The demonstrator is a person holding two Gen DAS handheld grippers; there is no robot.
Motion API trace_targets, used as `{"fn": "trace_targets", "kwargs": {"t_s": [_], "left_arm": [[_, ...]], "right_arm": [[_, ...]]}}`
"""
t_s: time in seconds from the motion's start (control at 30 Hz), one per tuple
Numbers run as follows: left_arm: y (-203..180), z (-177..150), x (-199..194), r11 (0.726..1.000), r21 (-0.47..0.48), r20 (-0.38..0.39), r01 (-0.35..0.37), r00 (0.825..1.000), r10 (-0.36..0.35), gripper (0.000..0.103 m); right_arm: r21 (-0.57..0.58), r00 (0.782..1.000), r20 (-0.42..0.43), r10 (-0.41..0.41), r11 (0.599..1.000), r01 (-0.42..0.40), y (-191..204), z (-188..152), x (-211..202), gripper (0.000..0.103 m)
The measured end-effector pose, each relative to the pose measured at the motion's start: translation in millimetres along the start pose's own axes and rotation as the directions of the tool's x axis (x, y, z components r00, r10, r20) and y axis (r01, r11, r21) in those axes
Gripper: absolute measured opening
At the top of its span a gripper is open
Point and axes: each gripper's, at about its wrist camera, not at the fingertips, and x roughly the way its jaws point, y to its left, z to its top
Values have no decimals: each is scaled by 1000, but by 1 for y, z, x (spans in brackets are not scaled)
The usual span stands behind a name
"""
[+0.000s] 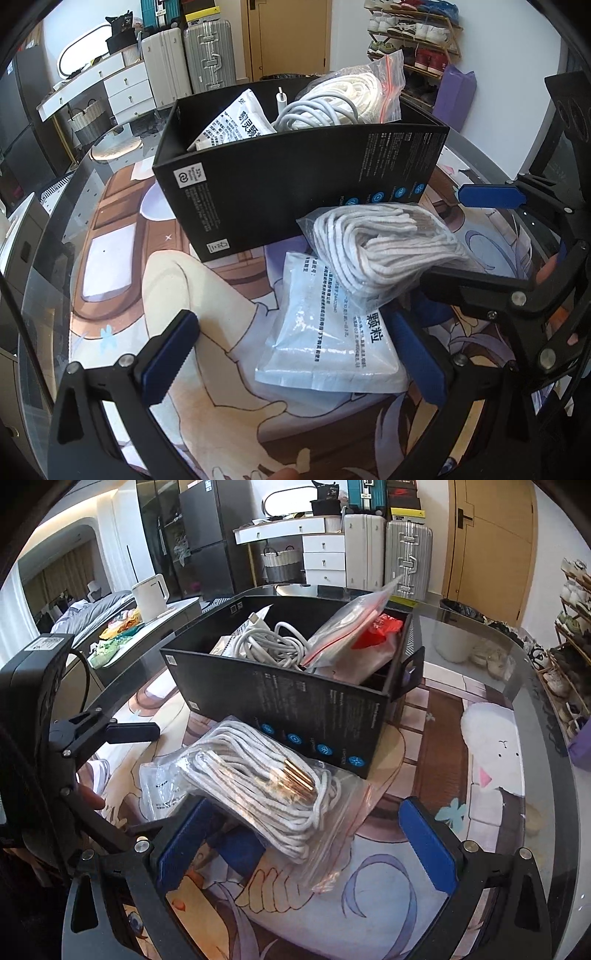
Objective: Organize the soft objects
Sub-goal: 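Move both grippers down toward the white sachet and bagged cable coil beside the box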
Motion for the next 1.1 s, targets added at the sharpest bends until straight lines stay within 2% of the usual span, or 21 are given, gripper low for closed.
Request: {"fn": "trace_targets", "kwargs": {"t_s": [0.4, 0.77, 1.1], "left_arm": [[8, 0, -1, 1000, -6, -2, -6, 1000, 6, 103], [12, -1, -1, 1000, -8, -2, -7, 1000, 7, 103], [10, 0, -1, 1000, -3, 1, 2, 1000, -2, 102]], "right_arm": [[-4, 1000, 5, -7, 1000, 7, -1, 2, 2, 102], [54, 999, 14, -40, 998, 40, -32, 1, -10, 102], [9, 1000, 22, -11, 1000, 11, -16, 2, -11, 102]]}}
